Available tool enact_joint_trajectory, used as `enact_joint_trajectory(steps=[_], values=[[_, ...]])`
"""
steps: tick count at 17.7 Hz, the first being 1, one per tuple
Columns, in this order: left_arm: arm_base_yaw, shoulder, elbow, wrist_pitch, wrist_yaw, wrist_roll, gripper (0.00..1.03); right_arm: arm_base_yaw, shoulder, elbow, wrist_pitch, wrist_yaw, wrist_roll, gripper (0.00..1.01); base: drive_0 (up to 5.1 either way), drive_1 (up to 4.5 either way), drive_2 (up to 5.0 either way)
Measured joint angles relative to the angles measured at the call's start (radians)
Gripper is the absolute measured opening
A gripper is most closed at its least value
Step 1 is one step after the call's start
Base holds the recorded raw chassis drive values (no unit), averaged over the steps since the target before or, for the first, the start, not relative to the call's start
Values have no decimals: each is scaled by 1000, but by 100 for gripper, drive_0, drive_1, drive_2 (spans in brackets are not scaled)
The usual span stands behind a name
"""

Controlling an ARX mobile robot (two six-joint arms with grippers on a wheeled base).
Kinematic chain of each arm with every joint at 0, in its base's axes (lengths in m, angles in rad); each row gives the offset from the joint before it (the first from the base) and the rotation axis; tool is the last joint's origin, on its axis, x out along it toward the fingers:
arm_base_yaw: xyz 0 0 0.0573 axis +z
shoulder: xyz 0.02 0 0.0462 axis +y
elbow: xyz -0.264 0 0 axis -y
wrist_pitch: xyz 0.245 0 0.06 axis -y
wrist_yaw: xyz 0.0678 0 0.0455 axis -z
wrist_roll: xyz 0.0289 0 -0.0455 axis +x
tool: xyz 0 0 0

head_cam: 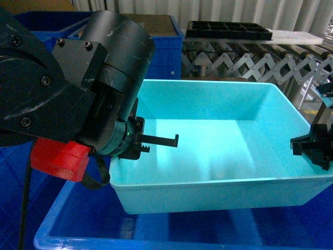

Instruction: Stack blue boxes stably on right

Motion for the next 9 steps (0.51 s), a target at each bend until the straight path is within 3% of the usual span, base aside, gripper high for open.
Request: enact_joint_trajectory(steps=[5, 9], values=[[-47, 2, 18, -50, -58, -4, 2, 1, -11, -29, 10, 12, 0, 7, 0, 0, 0], [-65, 6, 19, -72, -81, -31, 2, 1, -20, -52, 14, 13, -2, 7, 0, 0, 0]])
